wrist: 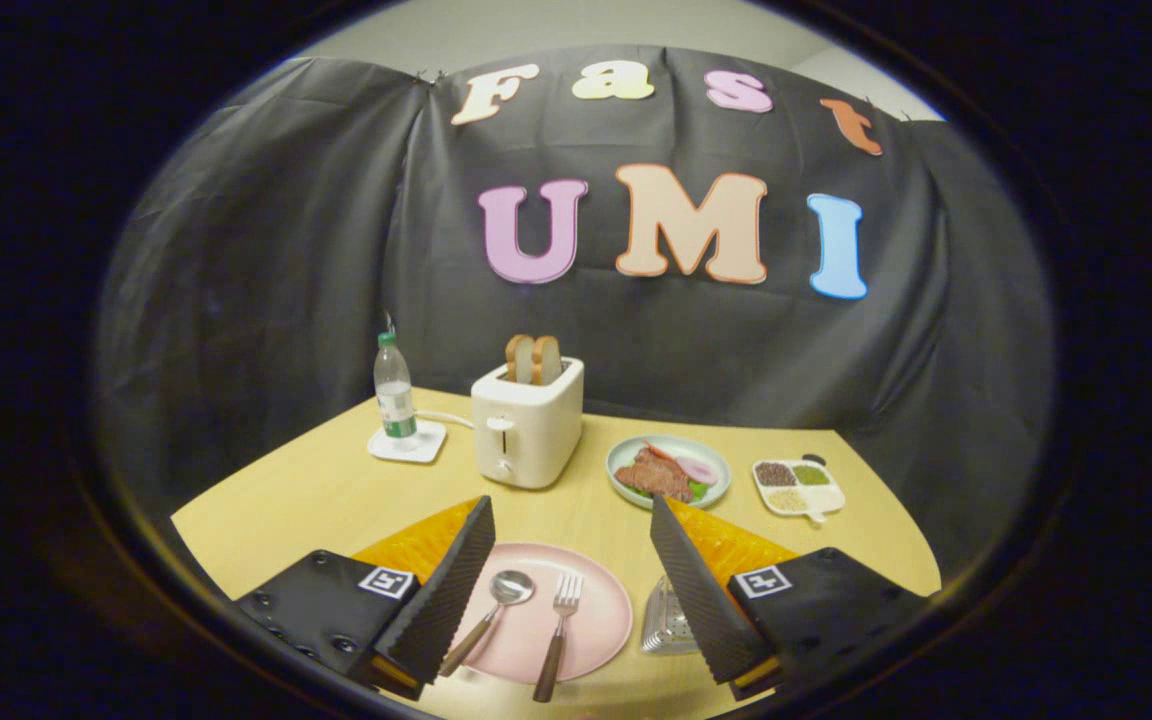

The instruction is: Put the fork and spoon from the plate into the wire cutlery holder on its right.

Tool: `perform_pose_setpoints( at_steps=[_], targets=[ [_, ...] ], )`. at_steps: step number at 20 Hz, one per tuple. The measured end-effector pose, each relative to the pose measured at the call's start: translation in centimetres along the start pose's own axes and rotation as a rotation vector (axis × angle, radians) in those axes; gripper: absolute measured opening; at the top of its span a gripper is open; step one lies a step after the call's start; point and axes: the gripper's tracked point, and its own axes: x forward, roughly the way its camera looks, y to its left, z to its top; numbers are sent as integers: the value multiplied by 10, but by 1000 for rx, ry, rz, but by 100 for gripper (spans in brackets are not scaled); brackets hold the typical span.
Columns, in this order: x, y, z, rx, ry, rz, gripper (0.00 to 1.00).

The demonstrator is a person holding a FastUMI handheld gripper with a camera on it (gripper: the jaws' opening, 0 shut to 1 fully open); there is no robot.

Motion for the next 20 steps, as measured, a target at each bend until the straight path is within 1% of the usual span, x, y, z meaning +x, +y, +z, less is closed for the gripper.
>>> perform_pose_setpoints(
  at_steps=[6,12,17,20],
  targets=[
    [17,8,-61,-6,178,39,100],
    [29,14,-110,-25,331,64,100],
    [30,15,-146,-44,438,68,100],
    [31,14,-160,-72,481,59,98]
  ],
)
